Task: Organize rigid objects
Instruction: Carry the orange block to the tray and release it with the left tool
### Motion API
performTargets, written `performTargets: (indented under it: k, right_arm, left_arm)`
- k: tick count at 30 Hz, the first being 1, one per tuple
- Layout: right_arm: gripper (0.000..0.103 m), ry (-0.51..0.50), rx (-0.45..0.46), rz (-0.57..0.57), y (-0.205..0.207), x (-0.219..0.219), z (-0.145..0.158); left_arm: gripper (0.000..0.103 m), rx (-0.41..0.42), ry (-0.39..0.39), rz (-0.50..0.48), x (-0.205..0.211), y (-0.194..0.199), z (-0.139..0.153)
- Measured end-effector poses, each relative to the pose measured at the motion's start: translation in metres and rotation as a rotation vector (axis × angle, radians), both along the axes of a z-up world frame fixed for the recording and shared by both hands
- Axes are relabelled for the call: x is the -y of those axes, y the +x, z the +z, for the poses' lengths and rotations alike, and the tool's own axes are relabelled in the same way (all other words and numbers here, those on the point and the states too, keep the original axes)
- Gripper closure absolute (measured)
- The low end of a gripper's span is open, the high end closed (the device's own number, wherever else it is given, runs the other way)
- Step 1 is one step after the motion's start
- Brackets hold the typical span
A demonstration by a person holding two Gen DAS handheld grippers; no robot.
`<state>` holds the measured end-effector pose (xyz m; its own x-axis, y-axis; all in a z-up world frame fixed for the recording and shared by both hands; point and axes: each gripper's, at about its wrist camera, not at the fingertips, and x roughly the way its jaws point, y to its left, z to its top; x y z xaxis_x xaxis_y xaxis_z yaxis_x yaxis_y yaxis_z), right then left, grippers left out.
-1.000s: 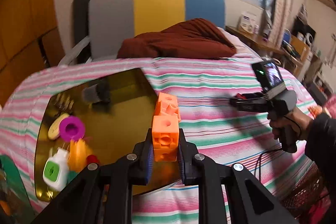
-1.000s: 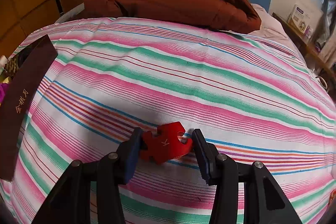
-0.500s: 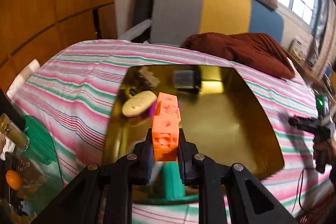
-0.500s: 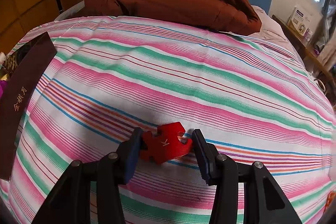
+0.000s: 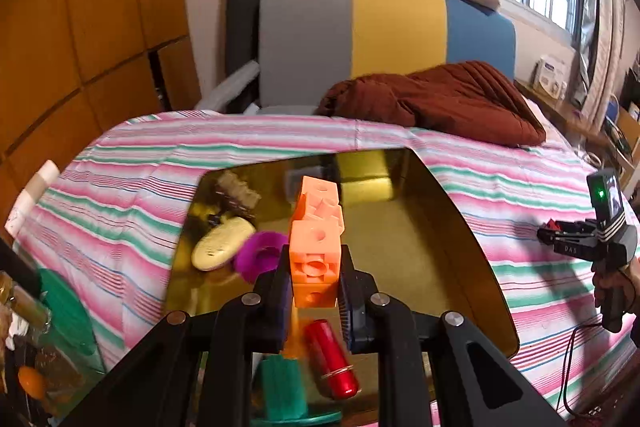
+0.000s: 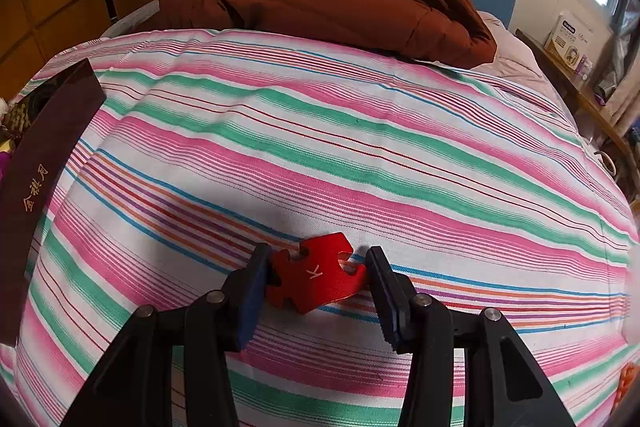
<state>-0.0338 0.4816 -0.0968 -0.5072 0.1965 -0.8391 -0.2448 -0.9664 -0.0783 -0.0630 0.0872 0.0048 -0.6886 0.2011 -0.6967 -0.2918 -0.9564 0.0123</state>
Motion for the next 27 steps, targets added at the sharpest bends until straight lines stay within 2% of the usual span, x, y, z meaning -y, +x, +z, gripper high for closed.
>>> performTargets:
  k: [13,19,22,24,27]
  right_arm:
    - [0.054,-0.004,0.007,0.008,-0.001,0.003,0.001]
    - [0.054,-0.005,0.007,0.007,-0.001,0.002,0.001]
    - [0.054,-0.005,0.007,0.007,-0.001,0.002,0.001]
    - [0.054,-0.002,0.009,0.007,-0.001,0.003,0.001]
    - [0.054,-0.004,0.011,0.009,-0.003,0.000,0.001]
  left_arm:
    - [0.085,0.067,-0.064,-0.083,-0.041,-0.036,-0.024]
    - [0.085,0.190,-0.032,-0.076,-0.037,-0.065,-0.051]
    - [0.085,0.270,0.020,-0.063,-0.029,-0.079,-0.064]
    - [0.085,0.296,0.019,-0.032,-0.022,-0.087,-0.072]
    - [0.085,0.355,0.056,-0.005,-0.007,-0.096,-0.084]
